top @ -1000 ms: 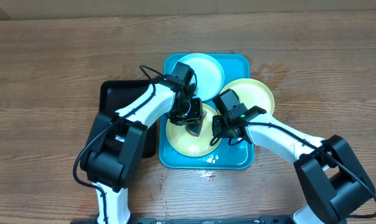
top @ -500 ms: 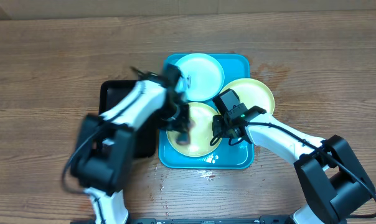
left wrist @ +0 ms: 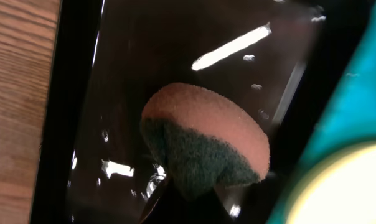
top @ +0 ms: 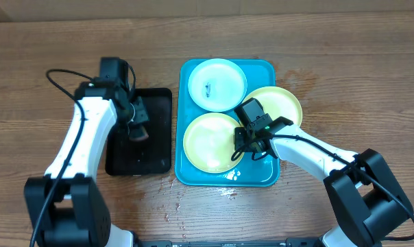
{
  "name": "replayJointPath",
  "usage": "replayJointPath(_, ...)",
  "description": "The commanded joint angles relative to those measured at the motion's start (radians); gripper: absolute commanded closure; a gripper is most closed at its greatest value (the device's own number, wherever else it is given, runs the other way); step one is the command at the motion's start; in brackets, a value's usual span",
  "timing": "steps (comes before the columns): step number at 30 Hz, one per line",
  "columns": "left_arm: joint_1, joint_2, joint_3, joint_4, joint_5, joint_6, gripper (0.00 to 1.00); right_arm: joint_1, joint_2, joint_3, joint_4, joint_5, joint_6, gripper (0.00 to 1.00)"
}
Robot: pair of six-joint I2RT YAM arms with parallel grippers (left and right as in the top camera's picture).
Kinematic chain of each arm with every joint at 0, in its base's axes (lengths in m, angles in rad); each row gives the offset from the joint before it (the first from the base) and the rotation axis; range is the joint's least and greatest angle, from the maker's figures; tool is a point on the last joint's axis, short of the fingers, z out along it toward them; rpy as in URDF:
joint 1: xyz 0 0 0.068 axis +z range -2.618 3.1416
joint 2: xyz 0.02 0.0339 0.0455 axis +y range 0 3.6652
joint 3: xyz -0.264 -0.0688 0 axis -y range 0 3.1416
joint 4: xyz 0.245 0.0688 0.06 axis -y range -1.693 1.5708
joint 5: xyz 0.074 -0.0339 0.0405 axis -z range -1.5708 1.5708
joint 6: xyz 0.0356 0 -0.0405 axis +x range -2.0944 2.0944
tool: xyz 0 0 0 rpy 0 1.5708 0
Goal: Clean dirty plates on tray and stack at the side
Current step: 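Return the sponge to the black tray with the left gripper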
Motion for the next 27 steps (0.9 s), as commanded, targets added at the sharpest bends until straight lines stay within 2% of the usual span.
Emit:
replayJointPath(1, 0.003, 0.042, -0.029, 0.016, -0.051, -0.005, 0.73, -0.01, 0.048, -0.033, -0.031, 0.072, -0.026, 0.96)
replayJointPath(2, 0.003, 0.045, -0.029, 0.016, -0.049, -0.013, 0.63, -0.01, 0.048, -0.031, -0.038, 0.073, -0.026, 0.96)
replayJointPath(6, 0.013, 0.028, 0.002, -0.019, 0.003, -0.033, 0.46, -0.01, 0.044, 0.003, -0.096, 0.073, -0.067, 0.96)
replayJointPath(12, 0.06, -0.048, 0.154, -0.17, 0.09, -0.027, 0.33, -0.005, -0.004, 0.184, -0.275, 0.078, -0.127, 0.96)
replayJointPath(16, 0.114, -0.119, 0.276, -0.267, 0.209, 0.008, 0.23, 0.022, -0.049, 0.358, -0.358, 0.106, -0.196, 0.96)
replayJointPath(20, 0.163, -0.182, 0.381, -0.331, 0.312, 0.044, 0.19, 0.093, -0.058, 0.513, -0.364, 0.186, -0.293, 0.96)
replayJointPath(27, 0.195, -0.285, 0.491, -0.394, 0.378, 0.065, 0.15, 0.277, -0.039, 0.542, -0.112, 0.433, -0.33, 0.96)
